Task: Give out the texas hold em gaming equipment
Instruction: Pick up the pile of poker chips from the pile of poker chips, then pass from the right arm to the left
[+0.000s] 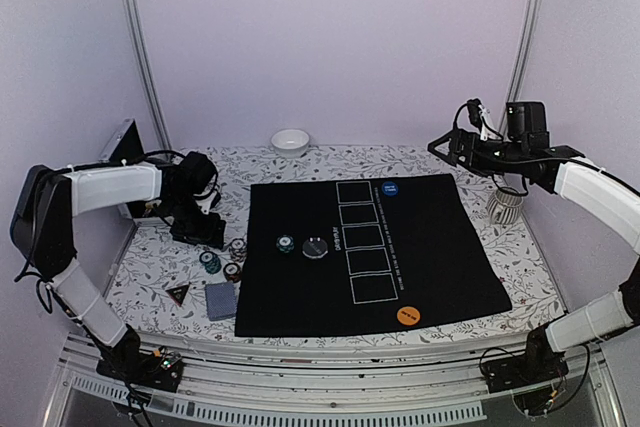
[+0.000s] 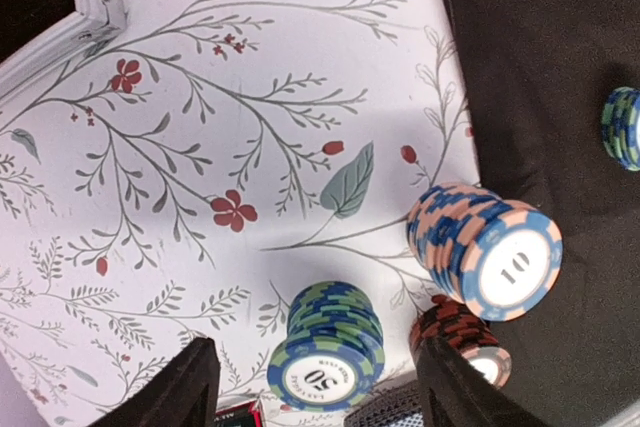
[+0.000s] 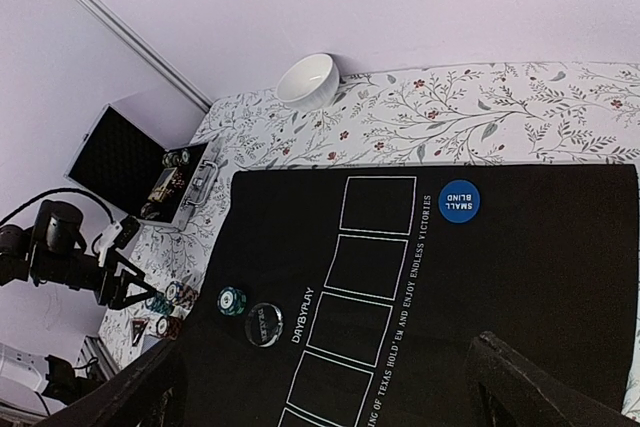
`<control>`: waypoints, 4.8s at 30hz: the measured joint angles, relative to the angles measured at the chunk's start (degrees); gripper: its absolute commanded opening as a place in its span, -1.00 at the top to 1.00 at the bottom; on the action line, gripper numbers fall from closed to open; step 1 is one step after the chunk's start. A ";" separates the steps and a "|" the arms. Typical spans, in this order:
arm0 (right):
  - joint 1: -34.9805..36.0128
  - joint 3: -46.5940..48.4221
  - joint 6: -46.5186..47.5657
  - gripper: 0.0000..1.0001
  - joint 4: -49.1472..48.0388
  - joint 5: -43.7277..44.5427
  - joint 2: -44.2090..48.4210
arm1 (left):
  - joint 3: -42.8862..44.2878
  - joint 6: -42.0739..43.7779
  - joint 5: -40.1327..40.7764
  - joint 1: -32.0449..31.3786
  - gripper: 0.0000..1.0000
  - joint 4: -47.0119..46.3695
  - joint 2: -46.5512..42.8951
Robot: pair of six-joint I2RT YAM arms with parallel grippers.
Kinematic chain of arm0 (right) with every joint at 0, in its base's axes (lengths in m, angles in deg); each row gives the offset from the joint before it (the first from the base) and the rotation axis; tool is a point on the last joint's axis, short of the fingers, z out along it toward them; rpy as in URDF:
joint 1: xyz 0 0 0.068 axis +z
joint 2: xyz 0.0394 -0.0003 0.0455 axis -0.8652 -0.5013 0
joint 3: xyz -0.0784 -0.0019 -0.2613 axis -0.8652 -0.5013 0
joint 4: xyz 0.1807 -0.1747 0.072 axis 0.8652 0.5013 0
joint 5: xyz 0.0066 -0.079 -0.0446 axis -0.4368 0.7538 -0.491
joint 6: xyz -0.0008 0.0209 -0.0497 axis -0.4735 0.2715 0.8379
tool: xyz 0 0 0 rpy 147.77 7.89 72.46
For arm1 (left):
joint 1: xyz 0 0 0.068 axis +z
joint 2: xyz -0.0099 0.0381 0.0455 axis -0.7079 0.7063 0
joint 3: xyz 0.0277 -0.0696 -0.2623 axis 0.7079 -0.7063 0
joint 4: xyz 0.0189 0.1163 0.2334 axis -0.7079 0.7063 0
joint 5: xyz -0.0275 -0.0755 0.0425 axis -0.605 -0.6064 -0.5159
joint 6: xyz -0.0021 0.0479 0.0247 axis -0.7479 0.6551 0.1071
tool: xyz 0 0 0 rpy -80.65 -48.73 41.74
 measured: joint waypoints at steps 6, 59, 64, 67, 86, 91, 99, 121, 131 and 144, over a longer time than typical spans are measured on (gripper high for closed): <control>0.00 -0.04 0.02 -0.98 0.07 0.04 0.00 | -2.95 -0.28 -1.14 0.00 -0.47 -1.11 0.00; 0.00 -0.04 -0.48 -0.98 0.81 -0.39 1.16 | 15.56 4.04 3.10 -10.03 1.00 10.10 -4.37; 0.00 -0.90 -2.36 -0.80 -0.35 -3.21 1.70 | 20.85 5.64 1.95 -21.09 1.00 10.49 -1.57; 0.94 -5.14 -5.81 -0.64 -4.87 -6.97 1.49 | 23.26 7.15 1.60 -26.16 1.00 10.51 1.97; 26.21 -3.78 -29.18 -0.12 -38.34 -24.70 -30.58 | 27.50 17.20 -1.29 -34.75 1.00 10.01 7.02; 28.41 -2.80 -38.16 -0.09 -50.97 -28.06 -35.95 | 27.50 17.81 -0.94 -34.75 1.00 10.03 7.02; 30.45 -0.50 -46.16 -0.06 -59.84 -29.22 -40.63 | 27.52 18.08 0.22 -34.69 1.00 10.10 7.06; 31.82 6.58 -49.86 0.31 -62.36 -30.29 -45.29 | 29.68 17.79 -1.07 -31.45 1.00 10.62 9.05; 31.82 6.58 -50.18 0.43 -61.64 -30.23 -45.77 | 29.73 17.79 0.26 -31.34 1.00 10.82 9.92; 31.76 7.04 -49.81 0.95 -59.04 -30.29 -45.86 | 29.81 17.81 1.36 -31.34 0.60 10.95 10.12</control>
